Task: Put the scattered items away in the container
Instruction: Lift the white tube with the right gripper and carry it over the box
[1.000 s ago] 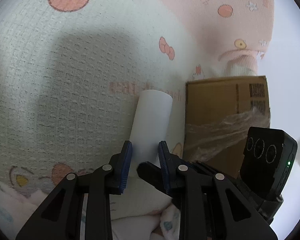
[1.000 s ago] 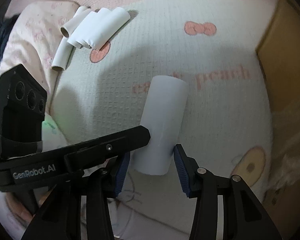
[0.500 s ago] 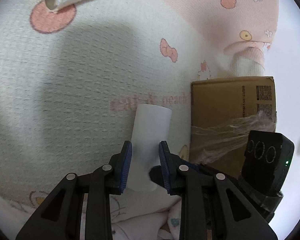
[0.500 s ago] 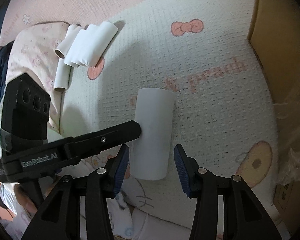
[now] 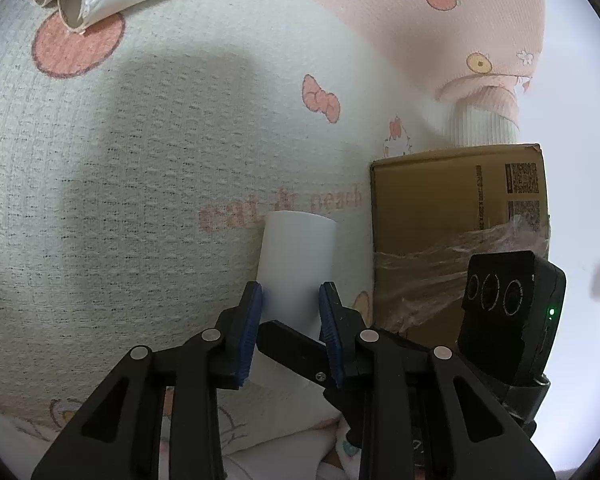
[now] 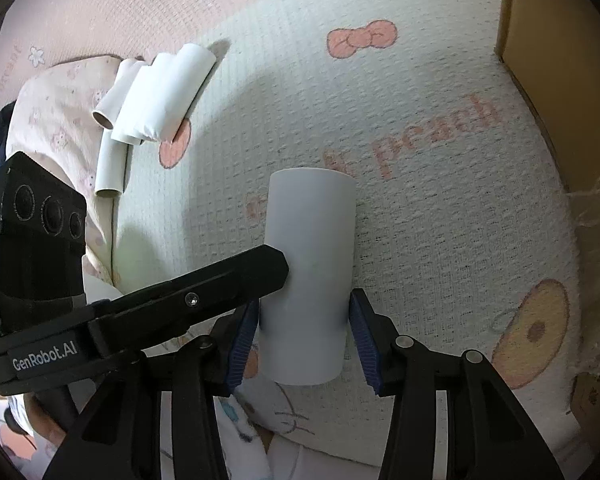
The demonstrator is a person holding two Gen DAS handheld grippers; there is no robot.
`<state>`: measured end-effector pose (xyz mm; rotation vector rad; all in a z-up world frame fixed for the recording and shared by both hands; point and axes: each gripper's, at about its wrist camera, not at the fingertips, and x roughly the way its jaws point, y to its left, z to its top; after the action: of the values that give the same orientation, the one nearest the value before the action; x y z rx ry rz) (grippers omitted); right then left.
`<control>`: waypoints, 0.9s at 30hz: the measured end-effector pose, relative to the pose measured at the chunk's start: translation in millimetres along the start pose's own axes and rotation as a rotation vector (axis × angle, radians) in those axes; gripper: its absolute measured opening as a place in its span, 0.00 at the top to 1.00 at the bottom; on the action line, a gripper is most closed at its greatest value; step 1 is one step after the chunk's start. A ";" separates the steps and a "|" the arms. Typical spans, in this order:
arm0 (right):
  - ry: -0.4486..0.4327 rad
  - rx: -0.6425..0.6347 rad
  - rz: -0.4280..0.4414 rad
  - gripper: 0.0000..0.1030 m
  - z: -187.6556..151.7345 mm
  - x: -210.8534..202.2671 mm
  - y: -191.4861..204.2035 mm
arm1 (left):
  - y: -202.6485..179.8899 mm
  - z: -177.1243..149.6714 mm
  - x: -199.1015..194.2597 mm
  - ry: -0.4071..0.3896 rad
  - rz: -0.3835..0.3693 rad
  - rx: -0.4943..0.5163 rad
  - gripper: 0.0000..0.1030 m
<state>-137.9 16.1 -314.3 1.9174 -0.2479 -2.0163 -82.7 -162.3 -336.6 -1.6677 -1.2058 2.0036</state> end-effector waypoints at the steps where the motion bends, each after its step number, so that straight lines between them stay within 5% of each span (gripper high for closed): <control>1: -0.002 -0.003 -0.003 0.58 -0.3 -0.3 0.7 | -1.6 -0.7 -0.7 -0.004 0.006 0.003 0.69; 13: -0.122 -0.209 -0.055 0.58 -18.2 -46.0 37.3 | -30.9 -20.3 -49.5 -0.106 -0.050 0.038 0.69; 27: -0.339 -0.288 -0.089 0.58 -46.7 -132.1 60.5 | -133.1 -48.1 -94.3 -0.213 0.045 0.269 0.67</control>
<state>-80.5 13.4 -172.9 1.4345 0.0473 -2.2864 -49.6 -122.5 -174.6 -1.3926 -0.9152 2.3007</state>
